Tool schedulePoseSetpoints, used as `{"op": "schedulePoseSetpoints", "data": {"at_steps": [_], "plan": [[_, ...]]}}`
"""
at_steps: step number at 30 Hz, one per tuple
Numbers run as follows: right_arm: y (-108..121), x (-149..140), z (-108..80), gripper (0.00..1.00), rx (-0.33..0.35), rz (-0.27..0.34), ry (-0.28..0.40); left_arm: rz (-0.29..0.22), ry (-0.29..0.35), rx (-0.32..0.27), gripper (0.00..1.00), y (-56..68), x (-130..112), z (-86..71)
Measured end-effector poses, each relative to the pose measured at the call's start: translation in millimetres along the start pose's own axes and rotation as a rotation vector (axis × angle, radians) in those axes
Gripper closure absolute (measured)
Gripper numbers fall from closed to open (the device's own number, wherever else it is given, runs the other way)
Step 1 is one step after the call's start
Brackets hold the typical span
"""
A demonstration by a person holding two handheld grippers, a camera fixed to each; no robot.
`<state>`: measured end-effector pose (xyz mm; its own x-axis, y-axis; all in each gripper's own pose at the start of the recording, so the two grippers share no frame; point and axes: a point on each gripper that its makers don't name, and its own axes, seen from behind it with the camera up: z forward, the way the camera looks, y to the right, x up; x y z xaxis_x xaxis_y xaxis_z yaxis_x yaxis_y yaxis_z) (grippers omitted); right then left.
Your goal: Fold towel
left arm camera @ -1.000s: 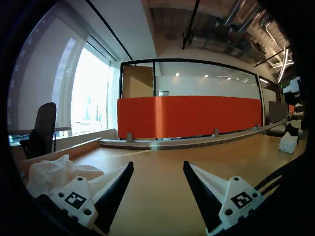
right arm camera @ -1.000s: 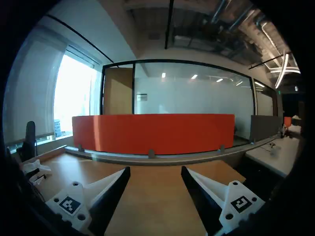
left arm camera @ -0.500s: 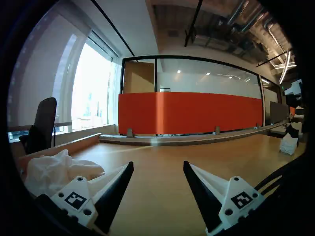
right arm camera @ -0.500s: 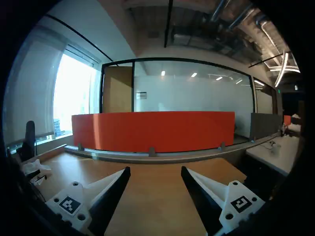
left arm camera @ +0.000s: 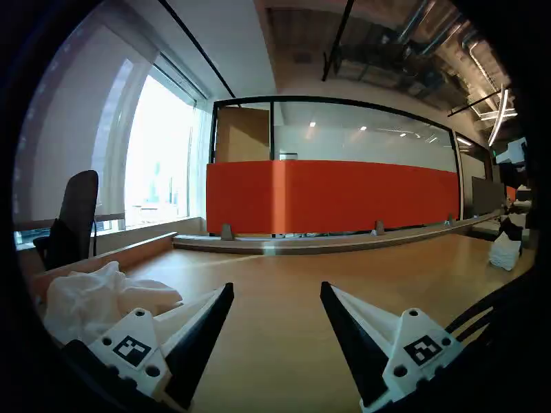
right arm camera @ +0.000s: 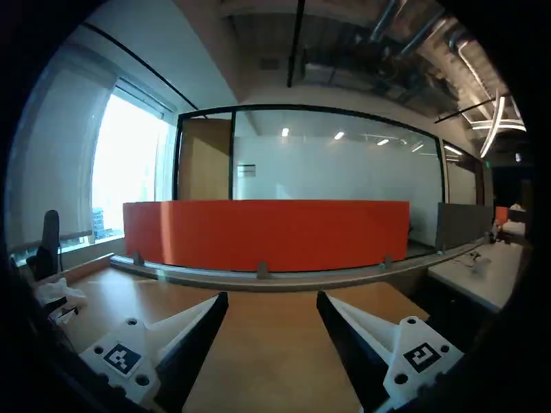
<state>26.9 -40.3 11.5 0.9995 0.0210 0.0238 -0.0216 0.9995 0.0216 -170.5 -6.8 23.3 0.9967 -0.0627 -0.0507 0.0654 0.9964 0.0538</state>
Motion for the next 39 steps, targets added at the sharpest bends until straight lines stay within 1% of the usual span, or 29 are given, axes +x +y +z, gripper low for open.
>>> {"op": "schedulePoseSetpoints", "data": {"at_steps": [5,11,15,20,24,32,35,39], "plan": [[7,10,4.4,0.0,-0.004,-0.023,0.03,0.0,0.0,0.0,0.07,0.1,0,-0.3],[20,10,9.7,0.0,-0.019,-0.039,0.057,0.0,0.0,0.0,0.07,0.3,0,-0.4],[26,3,10.0,0.0,-0.03,-0.06,0.073,0.0,0.0,0.0,0.07,-0.2,-1,-0.1],[24,-21,7.8,0.0,0.0,-0.08,0.085,0.0,0.0,0.0,0.07,-0.2,-1,0.0],[25,-46,7.7,0.0,0.015,-0.05,0.086,0.0,0.0,0.0,0.07,-0.1,-1,-0.1],[29,-95,6.3,0.0,0.015,0.019,0.085,0.0,0.0,0.0,0.07,0.7,-1,-0.4],[33,-108,5.9,0.0,0.007,0.058,0.076,0.0,0.0,0.0,0.07,0.6,-1,-0.4],[39,-122,5.6,0.01,-0.003,0.094,0.066,-0.001,0.0,0.0,0.07,0.5,-1,-0.3]]}}
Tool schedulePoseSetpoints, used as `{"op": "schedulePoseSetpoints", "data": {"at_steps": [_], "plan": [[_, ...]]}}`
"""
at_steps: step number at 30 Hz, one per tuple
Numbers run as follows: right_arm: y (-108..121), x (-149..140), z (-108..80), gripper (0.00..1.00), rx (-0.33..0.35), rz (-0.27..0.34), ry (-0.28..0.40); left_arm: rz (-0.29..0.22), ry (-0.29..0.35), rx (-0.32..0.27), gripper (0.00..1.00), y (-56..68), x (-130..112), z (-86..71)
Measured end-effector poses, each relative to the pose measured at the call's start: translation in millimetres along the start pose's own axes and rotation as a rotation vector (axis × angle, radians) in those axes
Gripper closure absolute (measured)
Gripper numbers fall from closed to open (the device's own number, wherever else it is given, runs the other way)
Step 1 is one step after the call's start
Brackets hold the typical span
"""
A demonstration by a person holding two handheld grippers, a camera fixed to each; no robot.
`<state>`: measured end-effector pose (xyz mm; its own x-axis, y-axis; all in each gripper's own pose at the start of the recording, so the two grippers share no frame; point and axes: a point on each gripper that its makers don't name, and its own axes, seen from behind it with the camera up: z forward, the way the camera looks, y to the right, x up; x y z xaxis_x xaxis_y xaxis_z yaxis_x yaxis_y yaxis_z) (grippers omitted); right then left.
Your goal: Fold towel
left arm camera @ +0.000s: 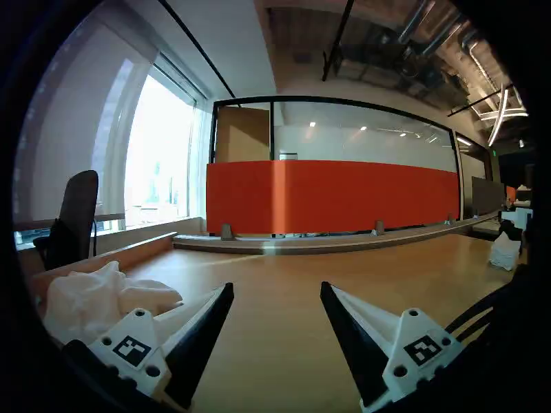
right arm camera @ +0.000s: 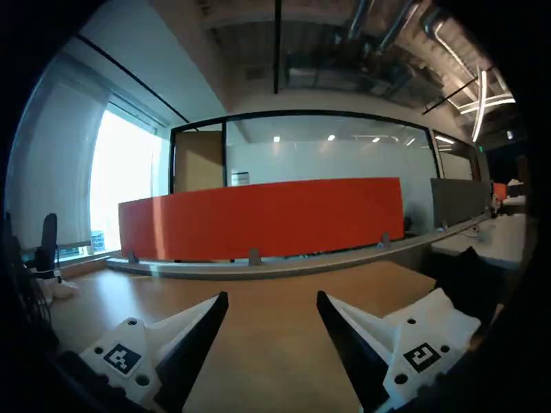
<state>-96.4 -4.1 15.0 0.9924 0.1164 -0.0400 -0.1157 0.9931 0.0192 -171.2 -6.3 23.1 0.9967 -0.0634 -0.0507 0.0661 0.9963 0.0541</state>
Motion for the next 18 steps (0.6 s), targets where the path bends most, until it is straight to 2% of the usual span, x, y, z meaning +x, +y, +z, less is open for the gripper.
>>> {"op": "schedulePoseSetpoints", "data": {"at_steps": [8,18], "plan": [[7,-19,-1.3,0.01,-0.001,0.017,-0.015,0.0,0.0,0.0,0.07,-0.4,0,0.2],[3,-32,-5.9,0.01,-0.001,-0.033,-0.017,0.0,0.0,0.0,0.07,-0.2,0,-0.2]]}}
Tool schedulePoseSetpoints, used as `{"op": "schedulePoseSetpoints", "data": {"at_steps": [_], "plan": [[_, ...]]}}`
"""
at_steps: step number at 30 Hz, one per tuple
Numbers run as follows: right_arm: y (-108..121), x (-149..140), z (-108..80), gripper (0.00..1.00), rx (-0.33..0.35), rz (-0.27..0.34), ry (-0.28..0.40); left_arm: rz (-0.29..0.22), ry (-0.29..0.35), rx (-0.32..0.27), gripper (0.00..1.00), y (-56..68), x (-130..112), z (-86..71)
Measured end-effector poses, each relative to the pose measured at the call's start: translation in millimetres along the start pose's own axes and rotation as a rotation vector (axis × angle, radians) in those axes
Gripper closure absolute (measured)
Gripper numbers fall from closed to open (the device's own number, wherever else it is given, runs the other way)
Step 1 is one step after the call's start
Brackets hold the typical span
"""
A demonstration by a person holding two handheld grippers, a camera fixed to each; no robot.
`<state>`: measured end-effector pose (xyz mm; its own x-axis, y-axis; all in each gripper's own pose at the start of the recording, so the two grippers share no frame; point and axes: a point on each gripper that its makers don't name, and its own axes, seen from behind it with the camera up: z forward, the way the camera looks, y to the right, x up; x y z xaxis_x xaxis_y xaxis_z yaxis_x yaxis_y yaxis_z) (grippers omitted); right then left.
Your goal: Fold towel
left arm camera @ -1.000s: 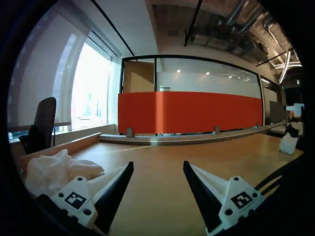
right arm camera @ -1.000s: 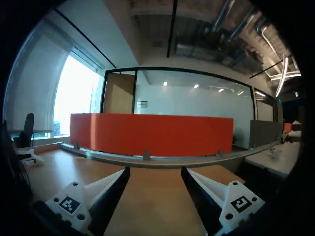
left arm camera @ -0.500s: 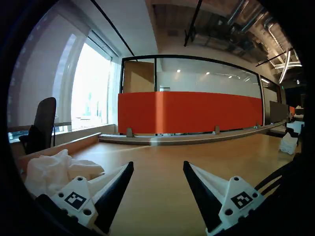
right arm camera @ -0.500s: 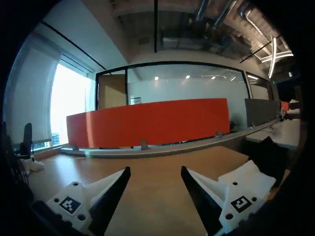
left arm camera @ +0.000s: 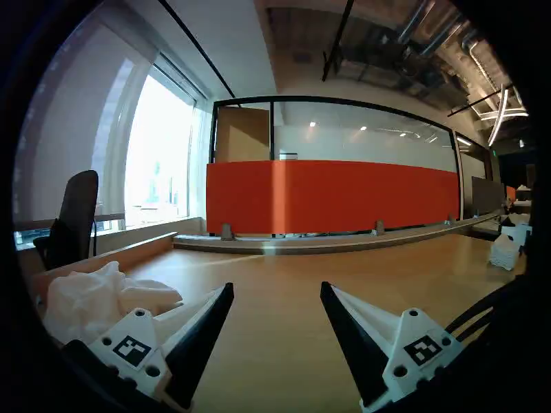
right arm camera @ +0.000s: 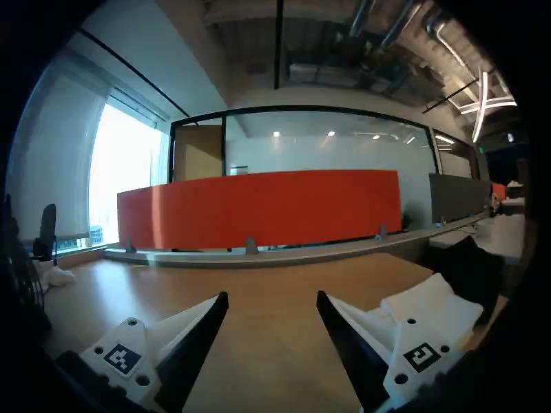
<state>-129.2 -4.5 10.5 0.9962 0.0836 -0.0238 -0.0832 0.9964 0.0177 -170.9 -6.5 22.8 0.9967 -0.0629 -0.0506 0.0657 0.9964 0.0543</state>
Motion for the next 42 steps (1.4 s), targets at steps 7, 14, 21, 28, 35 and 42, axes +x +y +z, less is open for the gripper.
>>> {"op": "schedulePoseSetpoints", "data": {"at_steps": [7,14,21,28,35,42], "plan": [[-5.0,-3.0,-0.3,0.0,0.003,-0.019,-0.006,0.0,0.0,0.0,0.07,0.1,-0.4,0.0],[-1.3,-2.4,3.4,0.0,-0.006,-0.028,-0.006,0.0,0.0,0.0,0.07,0.0,-0.2,0.4],[-3.5,-2.1,3.9,0.01,-0.005,-0.05,-0.008,0.0,0.0,0.0,0.07,0.4,-0.3,0.1],[-5.6,-2.3,3.5,0.0,-0.004,-0.058,-0.007,0.0,0.0,0.0,0.07,0.0,-0.3,0.1],[-5.5,-2.4,3.7,0.0,-0.003,-0.057,-0.008,0.0,0.0,0.0,0.07,-0.1,-0.4,0.3],[-5.9,-1.7,3.6,0.0,-0.003,-0.056,-0.009,0.0,0.0,0.0,0.07,-0.1,-0.1,0.5]]}}
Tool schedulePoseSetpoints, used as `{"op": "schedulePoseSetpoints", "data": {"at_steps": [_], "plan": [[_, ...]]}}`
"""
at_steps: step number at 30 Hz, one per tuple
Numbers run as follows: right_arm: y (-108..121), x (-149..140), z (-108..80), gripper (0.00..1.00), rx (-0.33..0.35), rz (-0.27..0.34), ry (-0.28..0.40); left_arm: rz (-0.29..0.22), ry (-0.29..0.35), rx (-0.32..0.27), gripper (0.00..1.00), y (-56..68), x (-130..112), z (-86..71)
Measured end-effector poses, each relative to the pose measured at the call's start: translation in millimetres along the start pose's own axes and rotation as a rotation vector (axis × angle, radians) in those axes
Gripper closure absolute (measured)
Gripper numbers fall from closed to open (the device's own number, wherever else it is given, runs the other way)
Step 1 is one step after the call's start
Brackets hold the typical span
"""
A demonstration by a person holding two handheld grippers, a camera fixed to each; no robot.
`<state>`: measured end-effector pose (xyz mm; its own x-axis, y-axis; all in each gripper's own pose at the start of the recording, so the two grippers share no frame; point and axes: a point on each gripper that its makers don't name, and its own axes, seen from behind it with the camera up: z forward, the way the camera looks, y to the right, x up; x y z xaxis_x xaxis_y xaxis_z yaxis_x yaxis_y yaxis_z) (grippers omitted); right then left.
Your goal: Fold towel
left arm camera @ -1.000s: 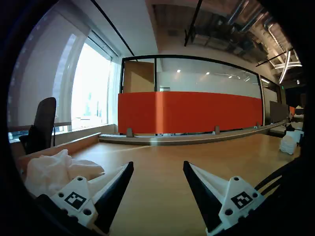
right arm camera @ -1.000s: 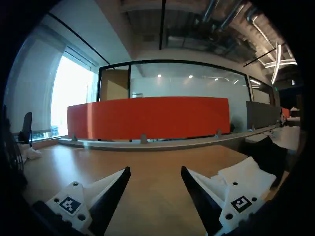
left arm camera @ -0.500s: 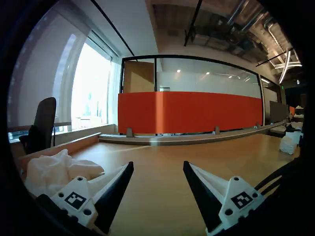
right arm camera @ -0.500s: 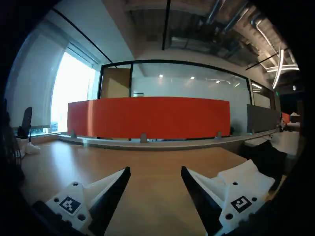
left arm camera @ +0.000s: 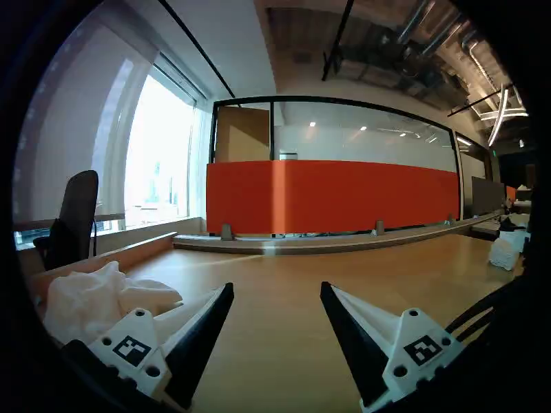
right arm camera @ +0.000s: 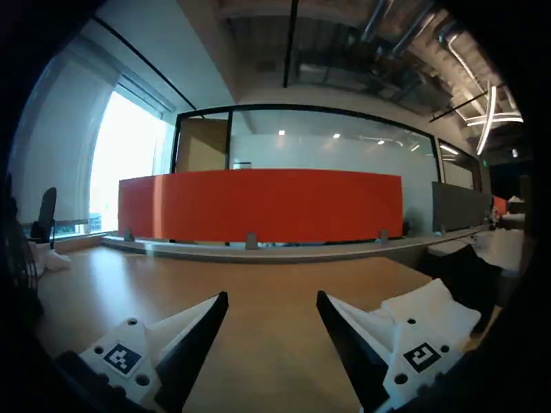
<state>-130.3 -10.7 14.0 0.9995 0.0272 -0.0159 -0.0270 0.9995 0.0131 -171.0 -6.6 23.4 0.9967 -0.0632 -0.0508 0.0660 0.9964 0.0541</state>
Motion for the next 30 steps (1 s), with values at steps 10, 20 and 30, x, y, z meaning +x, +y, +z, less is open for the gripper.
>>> {"op": "schedulePoseSetpoints", "data": {"at_steps": [10,20,30], "plan": [[-0.2,0.8,0.0,0.0,0.0,0.0,0.0,0.0,0.0,0.0,0.07,0.3,-0.2,0.3],[0.3,0.8,0.0,0.01,0.0,0.0,0.0,0.0,0.0,0.0,0.07,0.5,0.5,-0.6],[0.1,1.0,-0.4,0.0,0.0,0.0,0.0,0.0,-0.001,0.0,0.07,-0.5,3.0,-1.4]]}}
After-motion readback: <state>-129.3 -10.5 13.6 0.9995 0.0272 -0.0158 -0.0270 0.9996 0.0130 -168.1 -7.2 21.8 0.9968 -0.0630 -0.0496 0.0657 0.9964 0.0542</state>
